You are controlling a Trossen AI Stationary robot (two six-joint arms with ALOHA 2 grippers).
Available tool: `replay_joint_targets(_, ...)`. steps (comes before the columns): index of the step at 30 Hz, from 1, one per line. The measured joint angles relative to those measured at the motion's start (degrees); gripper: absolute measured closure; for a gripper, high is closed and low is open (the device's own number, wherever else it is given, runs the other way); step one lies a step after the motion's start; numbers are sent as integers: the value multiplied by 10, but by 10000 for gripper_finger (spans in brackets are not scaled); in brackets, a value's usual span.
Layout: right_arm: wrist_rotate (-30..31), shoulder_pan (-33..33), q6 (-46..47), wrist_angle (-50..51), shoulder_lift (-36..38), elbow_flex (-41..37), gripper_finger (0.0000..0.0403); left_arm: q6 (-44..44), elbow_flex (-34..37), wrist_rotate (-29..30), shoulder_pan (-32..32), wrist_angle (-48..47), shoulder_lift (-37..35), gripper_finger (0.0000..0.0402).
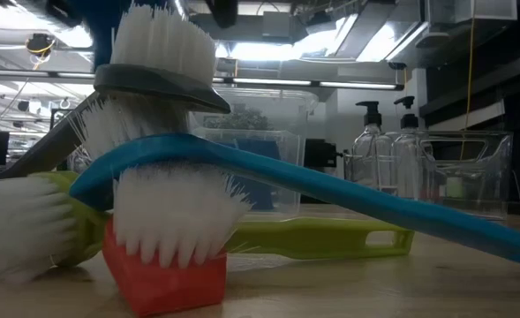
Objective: Pick & Place Kitchen Sink Supplies
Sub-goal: Put the blue sponge into the middle transparent bin
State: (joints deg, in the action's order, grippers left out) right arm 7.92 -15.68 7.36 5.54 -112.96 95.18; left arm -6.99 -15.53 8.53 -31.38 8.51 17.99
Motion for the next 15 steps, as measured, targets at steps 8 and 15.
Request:
replay_joint_targets(8,34,1,11,-19,-11,0,392,-8,-36,58,0,-60,122,322)
replay_joint_targets(15,108,-5,-14,-25,-11,0,392,-47,-58,83,0,-71,179,322)
